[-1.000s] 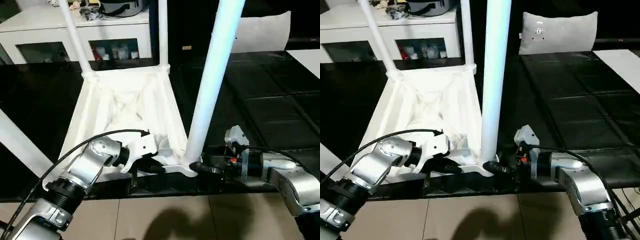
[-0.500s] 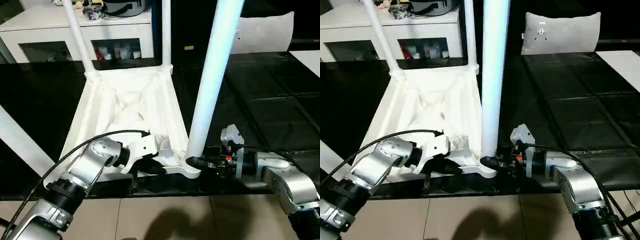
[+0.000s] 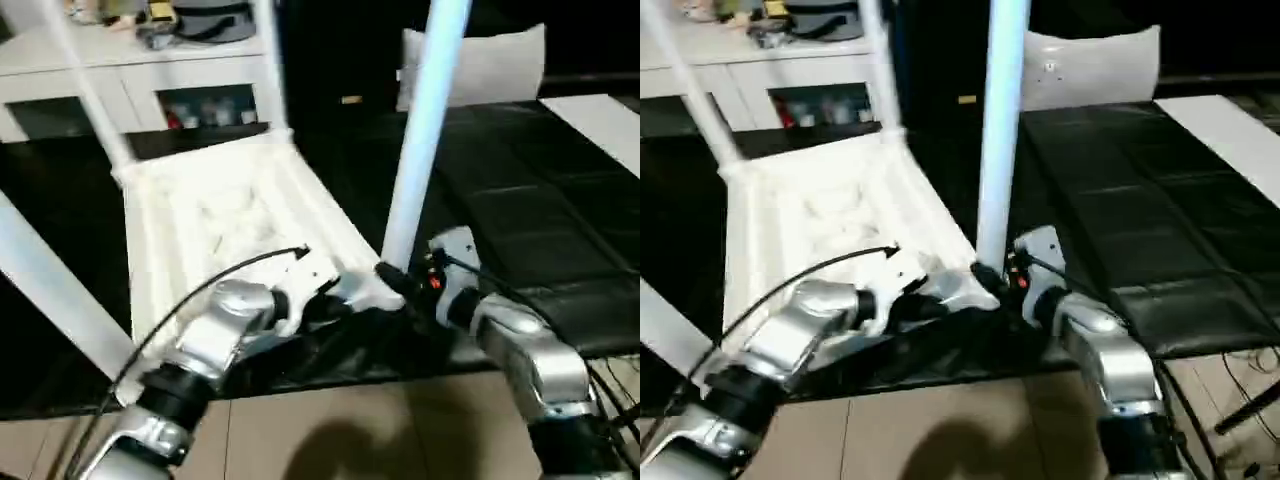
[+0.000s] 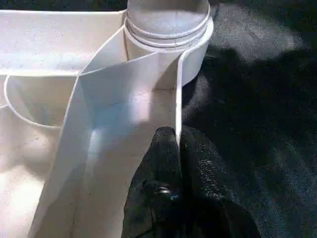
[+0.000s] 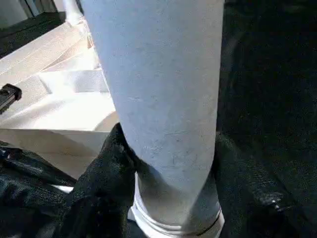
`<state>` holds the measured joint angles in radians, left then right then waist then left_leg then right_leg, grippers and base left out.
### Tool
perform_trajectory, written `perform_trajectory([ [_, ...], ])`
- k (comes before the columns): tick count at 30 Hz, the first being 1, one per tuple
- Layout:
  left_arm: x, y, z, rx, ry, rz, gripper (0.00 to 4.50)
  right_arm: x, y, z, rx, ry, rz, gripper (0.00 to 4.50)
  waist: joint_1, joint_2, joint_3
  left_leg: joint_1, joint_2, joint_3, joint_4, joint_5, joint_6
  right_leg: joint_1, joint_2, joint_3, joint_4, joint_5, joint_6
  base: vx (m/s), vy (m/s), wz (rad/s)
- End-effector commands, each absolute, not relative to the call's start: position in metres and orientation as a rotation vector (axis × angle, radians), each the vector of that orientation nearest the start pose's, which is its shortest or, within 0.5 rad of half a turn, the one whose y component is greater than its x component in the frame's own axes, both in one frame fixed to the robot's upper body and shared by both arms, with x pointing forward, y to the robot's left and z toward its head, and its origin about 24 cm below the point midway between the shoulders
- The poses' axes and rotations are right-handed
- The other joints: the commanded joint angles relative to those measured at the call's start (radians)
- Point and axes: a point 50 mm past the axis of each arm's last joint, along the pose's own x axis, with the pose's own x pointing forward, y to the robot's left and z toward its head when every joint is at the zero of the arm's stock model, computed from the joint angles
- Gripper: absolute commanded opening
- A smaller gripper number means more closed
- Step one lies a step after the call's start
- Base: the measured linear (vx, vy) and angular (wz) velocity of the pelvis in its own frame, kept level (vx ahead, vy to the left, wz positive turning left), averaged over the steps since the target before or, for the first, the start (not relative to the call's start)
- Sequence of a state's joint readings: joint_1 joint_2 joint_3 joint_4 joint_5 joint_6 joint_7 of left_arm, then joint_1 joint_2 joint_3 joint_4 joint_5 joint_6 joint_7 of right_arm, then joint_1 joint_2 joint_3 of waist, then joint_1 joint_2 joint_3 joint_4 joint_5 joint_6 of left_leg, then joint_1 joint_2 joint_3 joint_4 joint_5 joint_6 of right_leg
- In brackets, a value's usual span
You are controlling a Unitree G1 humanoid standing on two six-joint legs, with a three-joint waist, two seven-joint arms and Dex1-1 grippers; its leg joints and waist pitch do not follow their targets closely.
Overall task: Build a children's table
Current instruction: Rotate leg to tighten
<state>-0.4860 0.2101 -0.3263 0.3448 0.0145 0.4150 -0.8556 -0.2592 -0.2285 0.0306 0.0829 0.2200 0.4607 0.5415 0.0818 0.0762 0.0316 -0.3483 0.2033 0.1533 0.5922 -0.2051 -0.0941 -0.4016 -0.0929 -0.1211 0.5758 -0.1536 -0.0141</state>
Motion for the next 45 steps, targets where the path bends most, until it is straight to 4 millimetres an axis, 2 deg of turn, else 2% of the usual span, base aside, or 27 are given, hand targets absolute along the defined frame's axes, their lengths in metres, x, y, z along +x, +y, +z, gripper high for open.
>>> perform_trajectory([
  [1,0.303,0.080,0.043,0.286,0.461,-1.080,0.00,0.285,-0.140,0.040,0.060,0.361,0.620,2.00,-0.001,-0.010,-0.049,-0.011,0.004,0.001,-0.075,-0.240,0.047,0.047,-0.050,0.034,-0.104,-0.515,-0.033,0.000,0.000,0.00],
  [2,0.303,0.080,0.043,0.302,0.451,-1.088,0.00,0.285,-0.141,0.041,0.065,0.355,0.622,2.52,0.000,-0.011,-0.050,-0.012,0.005,-0.001,-0.076,-0.235,0.049,0.050,-0.049,0.035,-0.099,-0.493,-0.039,0.000,0.000,0.00],
  [3,0.303,0.082,0.043,0.321,0.435,-1.109,0.00,0.283,-0.144,0.045,0.092,0.349,0.651,2.66,0.000,-0.010,-0.051,-0.012,0.006,-0.001,-0.077,-0.230,0.051,0.051,-0.049,0.037,-0.096,-0.474,-0.048,0.000,0.000,0.00],
  [8,0.300,0.087,0.045,0.345,0.423,-1.156,0.00,0.281,-0.153,0.052,0.069,0.343,0.726,2.99,0.008,-0.010,-0.053,-0.014,0.011,0.000,-0.076,-0.198,0.061,0.055,-0.051,0.042,-0.087,-0.411,-0.077,0.000,0.000,0.00],
  [9,0.297,0.089,0.045,0.359,0.421,-1.204,0.00,0.280,-0.162,0.055,0.042,0.345,0.763,3.12,0.011,-0.012,-0.057,-0.016,0.011,0.000,-0.074,-0.177,0.065,0.058,-0.052,0.043,-0.082,-0.382,-0.084,0.000,0.000,0.00],
  [10,0.297,0.090,0.045,0.361,0.421,-1.208,0.00,0.280,-0.163,0.055,0.039,0.344,0.766,3.18,0.011,-0.012,-0.057,-0.017,0.012,0.000,-0.074,-0.173,0.068,0.060,-0.051,0.044,-0.079,-0.368,-0.088,0.000,0.000,0.00],
  [12,0.293,0.092,0.045,0.391,0.421,-1.274,0.00,0.280,-0.174,0.059,0.003,0.343,0.819,3.38,0.014,-0.010,-0.057,-0.016,0.013,0.003,-0.071,-0.156,0.076,0.058,-0.052,0.045,-0.076,-0.339,-0.109,0.000,0.000,0.00],
  [15,0.291,0.094,0.045,0.405,0.424,-1.309,0.00,0.280,-0.179,0.062,-0.016,0.345,0.843,3.64,0.015,-0.010,-0.055,-0.014,0.016,0.004,-0.072,-0.166,0.080,0.058,-0.052,0.045,-0.076,-0.347,-0.120,0.000,0.000,0.00],
  [20,0.287,0.097,0.045,0.433,0.439,-1.391,0.00,0.278,-0.187,0.067,-0.079,0.353,0.929,4.01,0.026,-0.016,-0.055,-0.012,0.017,0.004,-0.071,-0.164,0.080,0.058,-0.054,0.046,-0.073,-0.354,-0.126,0.000,0.000,0.00],
  [24,0.282,0.103,0.048,0.433,0.474,-1.479,0.00,0.277,-0.185,0.069,-0.099,0.358,1.026,4.01,0.033,-0.017,-0.056,-0.011,0.020,0.006,-0.070,-0.152,0.086,0.056,-0.055,0.049,-0.069,-0.338,-0.141,0.000,0.000,0.00],
  [25,0.282,0.104,0.048,0.436,0.481,-1.489,0.00,0.276,-0.184,0.069,-0.095,0.357,1.048,4.01,0.033,-0.022,-0.056,-0.011,0.020,0.007,-0.070,-0.153,0.088,0.057,-0.054,0.048,-0.068,-0.336,-0.143,0.000,0.000,0.00],
  [26,0.281,0.107,0.048,0.444,0.498,-1.509,0.00,0.275,-0.182,0.069,-0.080,0.358,1.096,3.76,0.038,-0.020,-0.057,-0.010,0.022,0.006,-0.069,-0.148,0.091,0.056,-0.055,0.049,-0.066,-0.332,-0.149,0.000,0.000,0.00],
  [28,0.281,0.109,0.049,0.448,0.504,-1.517,0.00,0.274,-0.180,0.068,-0.072,0.358,1.119,3.76,0.040,-0.019,-0.057,-0.010,0.023,0.006,-0.070,-0.142,0.092,0.056,-0.055,0.050,-0.063,-0.319,-0.154,0.000,0.000,0.00],
  [30,0.282,0.110,0.049,0.449,0.505,-1.518,0.00,0.274,-0.178,0.068,-0.068,0.355,1.141,3.44,0.042,-0.018,-0.056,-0.010,0.024,0.006,-0.070,-0.146,0.088,0.056,-0.055,0.050,-0.063,-0.314,-0.159,0.000,0.000,0.00],
  [34,0.283,0.110,0.050,0.449,0.505,-1.517,0.00,0.274,-0.172,0.067,-0.034,0.351,1.175,3.29,0.047,-0.019,-0.057,-0.010,0.022,0.006,-0.069,-0.141,0.082,0.057,-0.057,0.051,-0.063,-0.323,-0.155,0.000,0.000,0.00],
  [35,0.283,0.110,0.050,0.452,0.503,-1.512,0.00,0.274,-0.170,0.067,-0.026,0.352,1.185,3.06,0.047,-0.020,-0.058,-0.010,0.022,0.007,-0.069,-0.139,0.081,0.057,-0.056,0.051,-0.063,-0.323,-0.155,0.000,0.000,0.00],
  [39,0.286,0.111,0.049,0.462,0.502,-1.494,0.00,0.274,-0.167,0.063,-0.015,0.365,1.193,2.85,0.054,-0.019,-0.060,-0.010,0.023,0.006,-0.067,-0.122,0.083,0.056,-0.056,0.051,-0.060,-0.300,-0.161,0.000,0.000,0.00],
  [41,0.286,0.112,0.049,0.466,0.501,-1.488,0.00,0.274,-0.167,0.063,-0.006,0.370,1.205,2.54,0.059,-0.019,-0.061,-0.009,0.024,0.007,-0.067,-0.120,0.081,0.056,-0.056,0.052,-0.058,-0.288,-0.165,0.000,0.000,0.00],
  [44,0.286,0.112,0.049,0.467,0.500,-1.485,0.00,0.274,-0.167,0.063,-0.009,0.369,1.206,2.52,0.061,-0.019,-0.060,-0.011,0.023,0.006,-0.068,-0.130,0.077,0.058,-0.057,0.051,-0.059,-0.302,-0.157,0.000,0.000,0.00],
  [45,0.286,0.112,0.049,0.467,0.501,-1.484,0.00,0.274,-0.167,0.063,-0.008,0.371,1.204,2.34,0.061,-0.019,-0.060,-0.011,0.023,0.006,-0.068,-0.131,0.076,0.058,-0.057,0.051,-0.060,-0.309,-0.154,0.000,0.000,0.00],
])
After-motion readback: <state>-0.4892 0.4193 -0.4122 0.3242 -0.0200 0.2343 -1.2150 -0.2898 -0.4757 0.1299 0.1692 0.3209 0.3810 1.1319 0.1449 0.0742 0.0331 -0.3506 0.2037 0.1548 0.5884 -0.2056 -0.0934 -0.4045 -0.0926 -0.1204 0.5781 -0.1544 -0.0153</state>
